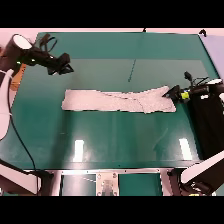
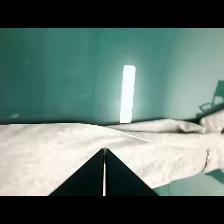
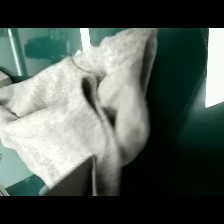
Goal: Fold the shirts.
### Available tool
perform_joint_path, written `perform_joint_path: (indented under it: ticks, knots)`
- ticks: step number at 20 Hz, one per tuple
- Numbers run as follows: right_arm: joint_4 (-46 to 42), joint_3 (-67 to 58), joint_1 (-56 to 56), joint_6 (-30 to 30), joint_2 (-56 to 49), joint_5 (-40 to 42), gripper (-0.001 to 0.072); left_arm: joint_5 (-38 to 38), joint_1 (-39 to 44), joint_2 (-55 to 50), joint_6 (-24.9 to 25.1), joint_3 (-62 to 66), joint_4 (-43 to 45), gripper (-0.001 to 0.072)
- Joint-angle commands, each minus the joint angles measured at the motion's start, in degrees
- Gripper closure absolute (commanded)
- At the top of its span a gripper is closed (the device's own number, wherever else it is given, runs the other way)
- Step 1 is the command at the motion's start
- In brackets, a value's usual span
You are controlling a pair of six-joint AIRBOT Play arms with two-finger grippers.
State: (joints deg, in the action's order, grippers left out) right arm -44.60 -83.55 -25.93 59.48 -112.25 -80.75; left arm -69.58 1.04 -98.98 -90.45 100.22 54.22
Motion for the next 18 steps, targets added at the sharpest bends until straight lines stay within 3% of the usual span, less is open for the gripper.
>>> perform_joint_path:
  ticks: [1, 5, 11, 18]
  knots:
    - [-1.4, -1.1, 1.5, -1.1, -0.7, -0.4, 0.0701, 3.9, 5.2, 0.0, 4.4, 0.0, -0.6, 0.0689]
    - [-1.4, -8.1, 1.8, 2.2, 0.4, -5.7, 0.0701, 9.5, 13.4, -3.2, 7.0, -0.2, -0.7, 0.0690]
    - [-0.4, -17.7, 6.0, 6.4, 11.0, -15.0, 0.0701, 15.8, 28.3, -17.3, 8.3, 5.0, -4.0, 0.0689]
    - [-0.4, -23.5, 13.9, 9.1, 21.4, -17.3, 0.0700, 18.0, 33.3, -25.0, 8.2, 9.4, -12.2, 0.0689]
